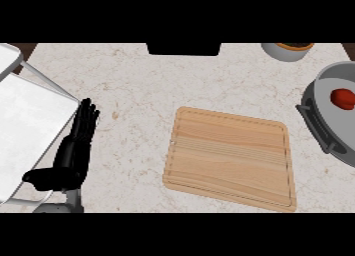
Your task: Pick the bell pepper from the cutting board and place it in the pot
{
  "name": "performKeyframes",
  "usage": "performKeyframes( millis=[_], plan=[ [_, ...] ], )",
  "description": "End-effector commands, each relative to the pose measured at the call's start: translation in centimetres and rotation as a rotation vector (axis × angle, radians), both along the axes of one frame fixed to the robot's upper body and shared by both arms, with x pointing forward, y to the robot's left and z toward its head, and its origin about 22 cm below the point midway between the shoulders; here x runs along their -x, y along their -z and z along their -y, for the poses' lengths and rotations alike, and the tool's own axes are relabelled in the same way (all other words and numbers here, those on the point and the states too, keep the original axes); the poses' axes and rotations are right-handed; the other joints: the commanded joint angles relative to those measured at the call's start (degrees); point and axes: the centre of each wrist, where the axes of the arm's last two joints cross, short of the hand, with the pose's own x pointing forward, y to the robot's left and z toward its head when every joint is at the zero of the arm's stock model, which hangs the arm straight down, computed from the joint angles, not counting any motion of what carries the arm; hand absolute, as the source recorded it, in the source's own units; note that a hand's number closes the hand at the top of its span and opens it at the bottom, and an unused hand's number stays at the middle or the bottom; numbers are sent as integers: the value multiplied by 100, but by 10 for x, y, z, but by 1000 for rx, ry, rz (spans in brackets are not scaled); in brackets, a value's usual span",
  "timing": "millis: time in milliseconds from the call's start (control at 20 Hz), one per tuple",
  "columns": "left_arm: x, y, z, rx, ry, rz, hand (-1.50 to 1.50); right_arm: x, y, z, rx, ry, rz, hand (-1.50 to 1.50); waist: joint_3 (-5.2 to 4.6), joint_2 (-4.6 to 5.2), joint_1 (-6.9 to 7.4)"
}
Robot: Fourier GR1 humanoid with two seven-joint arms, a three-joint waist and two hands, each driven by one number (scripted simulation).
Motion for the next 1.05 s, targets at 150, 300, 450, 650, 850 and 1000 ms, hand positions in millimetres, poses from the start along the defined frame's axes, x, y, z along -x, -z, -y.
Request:
performKeyframes(
  millis=[150,300,450,650,850,1000],
  plan=[
    [-9,-8,-7,11,-20,23,0,27,-11,24,-30,17,71,-150,4,11,12],
    [-4,-5,10,21,12,4,0,44,-21,39,-12,17,94,-150,19,27,32],
    [-2,-5,12,0,6,-3,0,54,1,35,10,25,92,-150,27,30,50],
    [-3,-5,11,8,2,11,0,68,-21,51,-9,77,128,-150,25,26,31],
    [2,7,16,20,13,-6,0,75,-23,56,-56,163,167,-150,29,35,41],
    [-2,-1,6,7,11,0,0,88,-21,61,-40,176,160,-150,37,34,24]
  ],
)
